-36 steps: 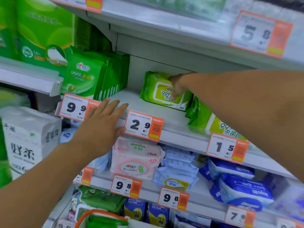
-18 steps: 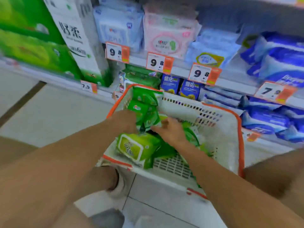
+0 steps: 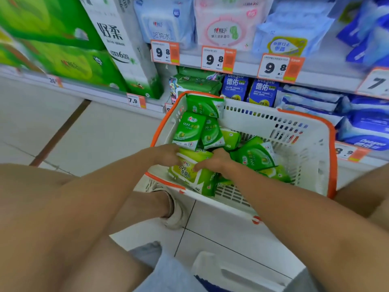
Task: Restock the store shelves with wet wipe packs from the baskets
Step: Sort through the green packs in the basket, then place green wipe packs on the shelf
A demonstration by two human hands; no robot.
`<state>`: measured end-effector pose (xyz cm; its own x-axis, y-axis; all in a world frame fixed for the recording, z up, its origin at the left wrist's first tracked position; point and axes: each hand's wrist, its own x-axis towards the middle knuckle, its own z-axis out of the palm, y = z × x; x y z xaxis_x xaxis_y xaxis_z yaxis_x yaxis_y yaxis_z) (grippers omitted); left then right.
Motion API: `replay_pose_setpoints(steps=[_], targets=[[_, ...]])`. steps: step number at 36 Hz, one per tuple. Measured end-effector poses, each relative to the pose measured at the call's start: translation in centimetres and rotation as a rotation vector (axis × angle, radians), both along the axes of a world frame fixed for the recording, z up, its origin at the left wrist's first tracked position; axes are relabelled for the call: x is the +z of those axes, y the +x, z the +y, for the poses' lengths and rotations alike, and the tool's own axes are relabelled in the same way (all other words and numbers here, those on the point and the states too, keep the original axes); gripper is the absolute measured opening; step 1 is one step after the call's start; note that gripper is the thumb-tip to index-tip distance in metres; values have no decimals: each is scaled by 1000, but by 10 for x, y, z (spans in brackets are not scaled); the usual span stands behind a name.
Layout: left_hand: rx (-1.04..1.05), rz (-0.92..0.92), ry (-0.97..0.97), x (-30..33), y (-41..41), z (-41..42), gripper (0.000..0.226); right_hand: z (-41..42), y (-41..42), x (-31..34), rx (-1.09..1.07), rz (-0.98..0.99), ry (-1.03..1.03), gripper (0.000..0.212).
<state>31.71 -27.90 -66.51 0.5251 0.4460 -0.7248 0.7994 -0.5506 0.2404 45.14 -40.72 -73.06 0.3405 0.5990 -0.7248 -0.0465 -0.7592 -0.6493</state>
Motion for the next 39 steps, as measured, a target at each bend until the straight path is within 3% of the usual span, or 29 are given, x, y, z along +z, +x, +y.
replay_pose_setpoints(steps=[4,6,8,11,13,17,20,23,25,29,33,35,39], targets=[[218,-97,-93,3,-3,10,81,-26,25,23,-12,120,-69,74],[329,-107,-242,2,-7,11,102,-48,45,29,13,191,-92,74],[420,-119,-453,7,-6,3,111,-72,61,36,30,248,-81,88],[449,-156,-733,19,5,-20,105,-96,77,41,24,347,-2,107],[498,-278,-811,34,20,-37,82,-100,83,55,-14,420,89,109],[561,-556,-733,90,45,-39,65,-87,101,124,-66,408,286,86],[505,-731,-663,141,52,-32,56,-71,113,192,183,160,367,92],[446,-837,-638,182,54,-32,62,-65,112,246,297,-58,407,64],[401,-872,-613,204,55,-33,63,-65,112,268,322,-173,439,56],[290,-976,-476,242,65,-34,72,-50,103,303,485,-398,449,74],[77,-1090,-277,277,82,-30,76,-38,112,332,418,-472,629,84],[53,-1261,-176,298,94,-19,77,-33,121,361,346,-583,696,89],[196,-1694,69,325,124,24,79,-5,128,435,193,-872,855,79]])
